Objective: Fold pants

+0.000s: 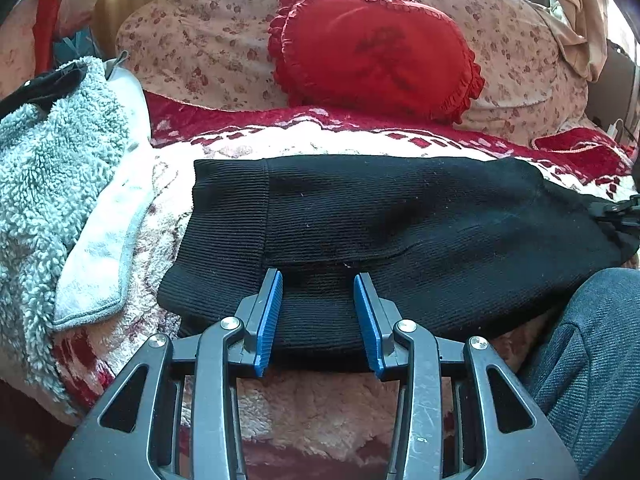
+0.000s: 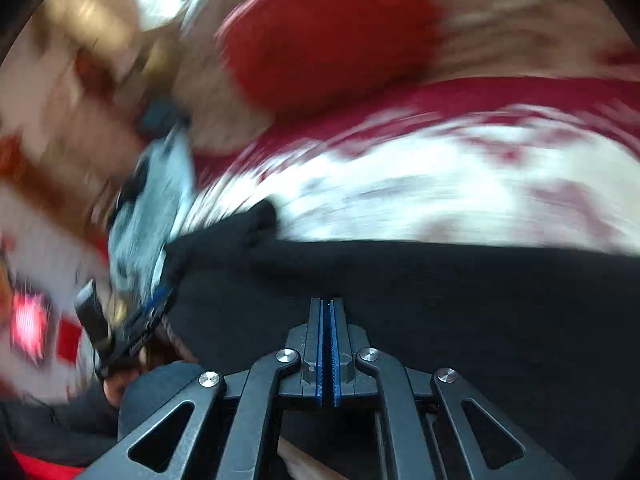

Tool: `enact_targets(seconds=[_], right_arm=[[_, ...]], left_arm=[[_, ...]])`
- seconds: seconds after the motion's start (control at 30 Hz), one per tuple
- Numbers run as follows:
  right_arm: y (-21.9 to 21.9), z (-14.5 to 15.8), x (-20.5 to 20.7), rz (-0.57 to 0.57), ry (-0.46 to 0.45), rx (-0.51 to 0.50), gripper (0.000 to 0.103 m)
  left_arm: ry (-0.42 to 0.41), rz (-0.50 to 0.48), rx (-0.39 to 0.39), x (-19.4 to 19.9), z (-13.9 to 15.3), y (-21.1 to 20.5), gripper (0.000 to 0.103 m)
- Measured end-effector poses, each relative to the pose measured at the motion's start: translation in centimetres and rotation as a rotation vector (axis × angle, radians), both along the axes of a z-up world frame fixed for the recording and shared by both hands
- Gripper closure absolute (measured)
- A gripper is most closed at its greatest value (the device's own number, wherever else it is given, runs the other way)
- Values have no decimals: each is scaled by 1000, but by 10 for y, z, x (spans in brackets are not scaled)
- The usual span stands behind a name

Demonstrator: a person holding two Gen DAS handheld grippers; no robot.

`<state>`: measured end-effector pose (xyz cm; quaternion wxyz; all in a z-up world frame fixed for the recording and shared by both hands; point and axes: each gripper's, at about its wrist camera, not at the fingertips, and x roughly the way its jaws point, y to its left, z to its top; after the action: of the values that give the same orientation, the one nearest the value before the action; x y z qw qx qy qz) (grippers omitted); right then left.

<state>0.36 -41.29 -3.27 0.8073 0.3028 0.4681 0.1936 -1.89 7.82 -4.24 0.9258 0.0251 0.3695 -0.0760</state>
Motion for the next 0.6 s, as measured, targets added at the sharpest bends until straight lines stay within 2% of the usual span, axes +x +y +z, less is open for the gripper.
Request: enact_targets(seconds=[0.03, 0.1, 0.13, 0.2, 0.27, 0.33, 0.37, 0.43, 0.47, 0.5, 0.53, 0.57, 0.6], right_arm=[[-37, -5, -13, -120, 26, 11, 103], [-95, -15, -41, -328, 68, 99, 103], [-121, -17, -59, -435, 80, 103, 103], [-143, -7, -79, -515, 52, 75, 103], [-141, 10, -88, -544, 7, 16, 102], [-125, 25, -91, -506, -84, 70, 102], [-115, 30, -90, -466, -117, 93, 102], [-82, 39, -78, -285, -153, 116, 102], [-66, 40, -73, -212, -130, 64, 102], [-60, 35, -70, -197, -86, -16, 102], [-63, 26, -70, -223, -31, -55, 102], [-83, 10, -75, -327, 69, -82, 102], [-99, 1, -81, -404, 115, -77, 103]], left_arm=[[0, 1, 0, 0, 0, 0, 67], [0, 2, 1, 0, 0, 0, 67], [-1, 3, 2, 0, -1, 0, 66], [1, 4, 4, 0, 0, 1, 66], [3, 8, -1, 1, 1, 1, 66], [5, 7, 22, 2, 5, -1, 66], [-4, 7, 33, 3, 9, -3, 66], [-32, -1, 40, 3, 16, -5, 66], [-32, -4, 41, 4, 18, -7, 66], [-19, -7, 39, 7, 16, -7, 66], [10, -4, 35, 11, 12, -7, 66], [26, -1, 37, 14, 8, -7, 66], [15, -4, 43, 14, 7, -9, 64]])
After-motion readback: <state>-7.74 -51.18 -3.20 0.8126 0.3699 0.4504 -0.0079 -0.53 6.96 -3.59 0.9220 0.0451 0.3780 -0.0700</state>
